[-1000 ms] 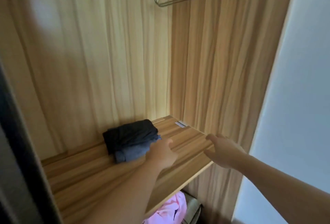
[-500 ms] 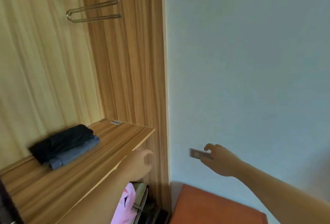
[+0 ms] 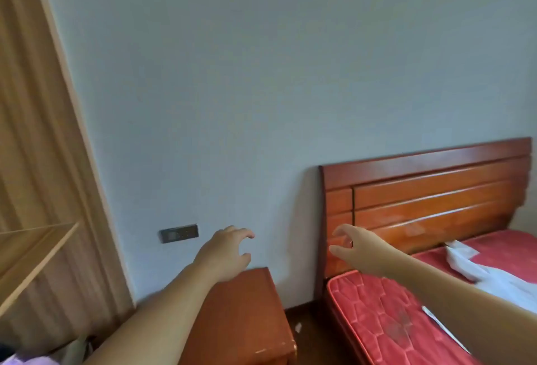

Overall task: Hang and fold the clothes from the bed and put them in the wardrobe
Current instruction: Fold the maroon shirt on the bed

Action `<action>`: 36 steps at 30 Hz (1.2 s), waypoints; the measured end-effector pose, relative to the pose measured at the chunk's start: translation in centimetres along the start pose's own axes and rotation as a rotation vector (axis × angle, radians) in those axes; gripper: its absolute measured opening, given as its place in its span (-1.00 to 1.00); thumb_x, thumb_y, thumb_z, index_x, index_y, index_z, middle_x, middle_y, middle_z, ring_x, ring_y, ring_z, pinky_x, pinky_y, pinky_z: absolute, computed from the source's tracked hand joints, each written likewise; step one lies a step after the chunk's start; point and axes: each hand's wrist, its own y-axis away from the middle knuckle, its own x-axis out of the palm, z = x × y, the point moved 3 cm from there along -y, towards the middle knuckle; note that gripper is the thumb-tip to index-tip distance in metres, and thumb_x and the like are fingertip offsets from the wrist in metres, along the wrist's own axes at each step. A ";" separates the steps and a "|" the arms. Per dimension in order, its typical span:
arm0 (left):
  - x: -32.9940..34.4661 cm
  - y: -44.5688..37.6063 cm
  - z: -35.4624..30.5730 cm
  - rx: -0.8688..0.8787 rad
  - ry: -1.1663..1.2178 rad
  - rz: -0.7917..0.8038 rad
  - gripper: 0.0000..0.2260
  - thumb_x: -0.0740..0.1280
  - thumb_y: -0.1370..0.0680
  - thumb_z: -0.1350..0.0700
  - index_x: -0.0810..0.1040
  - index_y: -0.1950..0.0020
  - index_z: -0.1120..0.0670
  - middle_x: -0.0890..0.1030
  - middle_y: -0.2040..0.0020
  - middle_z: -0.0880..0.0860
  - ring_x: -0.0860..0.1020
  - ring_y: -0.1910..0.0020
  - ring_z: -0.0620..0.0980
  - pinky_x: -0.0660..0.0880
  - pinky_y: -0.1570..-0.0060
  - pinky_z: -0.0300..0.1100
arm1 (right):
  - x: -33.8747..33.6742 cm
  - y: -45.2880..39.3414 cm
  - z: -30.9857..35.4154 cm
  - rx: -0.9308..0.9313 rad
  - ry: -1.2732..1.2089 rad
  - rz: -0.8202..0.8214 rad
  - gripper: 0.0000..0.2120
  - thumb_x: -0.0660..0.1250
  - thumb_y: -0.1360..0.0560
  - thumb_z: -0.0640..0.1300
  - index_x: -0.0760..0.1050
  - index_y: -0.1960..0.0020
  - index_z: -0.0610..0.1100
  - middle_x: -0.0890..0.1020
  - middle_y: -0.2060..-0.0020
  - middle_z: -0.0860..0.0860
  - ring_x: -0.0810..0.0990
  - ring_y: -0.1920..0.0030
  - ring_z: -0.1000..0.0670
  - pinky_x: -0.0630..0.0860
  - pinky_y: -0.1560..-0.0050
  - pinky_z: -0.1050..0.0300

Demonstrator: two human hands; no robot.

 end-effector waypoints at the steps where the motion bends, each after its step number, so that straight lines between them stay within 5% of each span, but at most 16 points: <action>1: 1.4 0.3 -1.4 0.034 0.059 0.019 -0.60 0.29 -0.51 0.06 0.45 -0.36 -0.12 0.46 -0.28 -0.07 0.43 -0.28 -0.07 0.40 -0.24 -0.14 | 0.1 2.5 -1.7 0.070 -0.028 -0.026 -0.62 0.32 -0.53 0.09 0.45 -0.29 -0.03 0.53 -0.01 0.04 0.52 0.02 0.03 0.40 0.05 0.21; 7: 8.3 5.8 -10.7 0.204 0.181 0.203 -0.61 0.32 -0.50 0.03 0.47 -0.33 -0.15 0.48 -0.24 -0.04 0.48 -0.21 -0.01 0.43 -0.22 -0.13 | 0.1 18.2 -9.3 0.454 -0.151 -0.153 -0.66 0.35 -0.51 0.08 0.46 -0.23 0.00 0.59 0.09 0.07 0.55 0.21 0.09 0.46 0.18 0.19; 15: 13.8 15.3 -26.6 0.467 0.222 0.356 -0.64 0.32 -0.51 0.06 0.50 -0.32 -0.10 0.48 -0.17 -0.05 0.49 -0.12 -0.07 0.42 -0.14 -0.24 | -3.0 39.1 -17.4 0.722 -0.180 -0.325 -0.68 0.38 -0.48 0.07 0.50 -0.17 -0.04 0.58 0.21 0.10 0.51 0.25 0.11 0.37 0.28 0.30; 19: 17.4 21.7 -33.7 0.534 0.226 0.446 -0.61 0.31 -0.50 0.06 0.49 -0.33 -0.09 0.47 -0.24 -0.04 0.48 -0.17 -0.08 0.44 -0.20 -0.18 | -2.9 49.3 -20.3 0.852 -0.387 -0.390 -0.76 0.36 -0.52 0.01 0.50 -0.14 -0.05 0.58 0.20 0.01 0.51 0.29 0.02 0.41 0.34 0.23; 28: 23.8 37.6 -47.9 0.651 0.260 0.610 -0.65 0.32 -0.51 0.08 0.51 -0.30 -0.08 0.50 -0.19 -0.04 0.48 -0.12 -0.10 0.46 -0.13 -0.23 | -3.9 68.2 -25.7 0.936 -0.506 -0.528 -0.75 0.36 -0.51 0.02 0.52 -0.15 -0.04 0.59 0.13 0.03 0.48 0.31 0.10 0.38 0.30 0.24; 36: 26.2 38.2 -52.5 0.683 0.174 0.624 -0.62 0.31 -0.48 0.07 0.50 -0.30 -0.11 0.47 -0.23 -0.07 0.48 -0.16 -0.11 0.46 -0.20 -0.17 | -4.5 71.3 -30.9 0.972 -0.560 -0.505 -0.76 0.33 -0.52 0.05 0.49 -0.16 0.01 0.57 -0.01 0.04 0.55 0.12 0.05 0.43 0.18 0.18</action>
